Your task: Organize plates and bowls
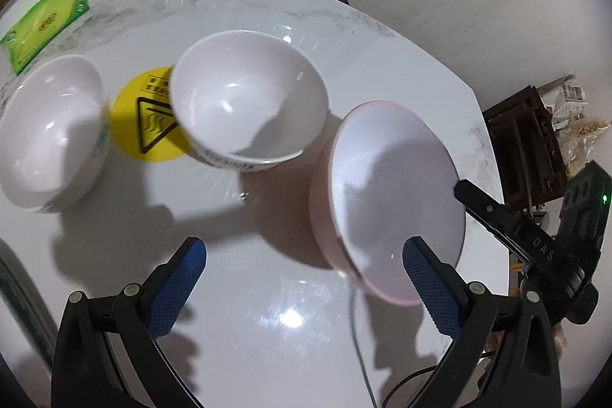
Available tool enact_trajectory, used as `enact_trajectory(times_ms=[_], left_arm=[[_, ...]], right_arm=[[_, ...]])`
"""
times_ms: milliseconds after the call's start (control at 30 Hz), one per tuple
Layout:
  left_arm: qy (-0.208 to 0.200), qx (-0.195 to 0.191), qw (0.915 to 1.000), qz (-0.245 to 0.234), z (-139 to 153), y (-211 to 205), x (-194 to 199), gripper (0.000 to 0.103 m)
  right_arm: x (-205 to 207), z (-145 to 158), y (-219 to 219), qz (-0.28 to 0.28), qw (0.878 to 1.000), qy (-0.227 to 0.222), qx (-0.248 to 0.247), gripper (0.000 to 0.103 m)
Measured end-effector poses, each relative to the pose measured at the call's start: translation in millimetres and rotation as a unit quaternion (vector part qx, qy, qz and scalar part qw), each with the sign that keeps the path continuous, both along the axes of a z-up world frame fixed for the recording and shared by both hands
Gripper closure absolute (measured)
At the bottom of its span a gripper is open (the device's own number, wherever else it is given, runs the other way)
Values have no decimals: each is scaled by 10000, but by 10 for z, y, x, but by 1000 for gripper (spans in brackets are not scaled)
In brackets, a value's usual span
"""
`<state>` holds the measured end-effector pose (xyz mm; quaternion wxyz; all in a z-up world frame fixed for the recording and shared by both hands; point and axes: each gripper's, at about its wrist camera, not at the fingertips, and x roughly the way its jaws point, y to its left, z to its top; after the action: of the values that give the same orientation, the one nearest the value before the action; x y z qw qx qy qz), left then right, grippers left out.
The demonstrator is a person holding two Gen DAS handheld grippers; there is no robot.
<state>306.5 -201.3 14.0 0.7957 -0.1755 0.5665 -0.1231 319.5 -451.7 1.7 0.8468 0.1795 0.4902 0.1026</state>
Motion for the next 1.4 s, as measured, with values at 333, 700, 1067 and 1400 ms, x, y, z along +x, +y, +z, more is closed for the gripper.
enact_trajectory(times_ms=[333,700,1067,1400], left_arm=[[-20,416,9986,-323,-80,-208,-134,88],[-41,518,9977,-427,265,422,-1253,86],[177,674,9970,-350,107,952,-2026,88],[220,632,9975,-231,-35,1137,-2119,88]], right_arm=[[-276,-13,141,245,9997,42,43,93],[-1329,239,709,757,9962,80,428,91],[-2090,82,1121,923,9940,196,546,89],[-2172,-71,1380,959,9936,303,520,88]])
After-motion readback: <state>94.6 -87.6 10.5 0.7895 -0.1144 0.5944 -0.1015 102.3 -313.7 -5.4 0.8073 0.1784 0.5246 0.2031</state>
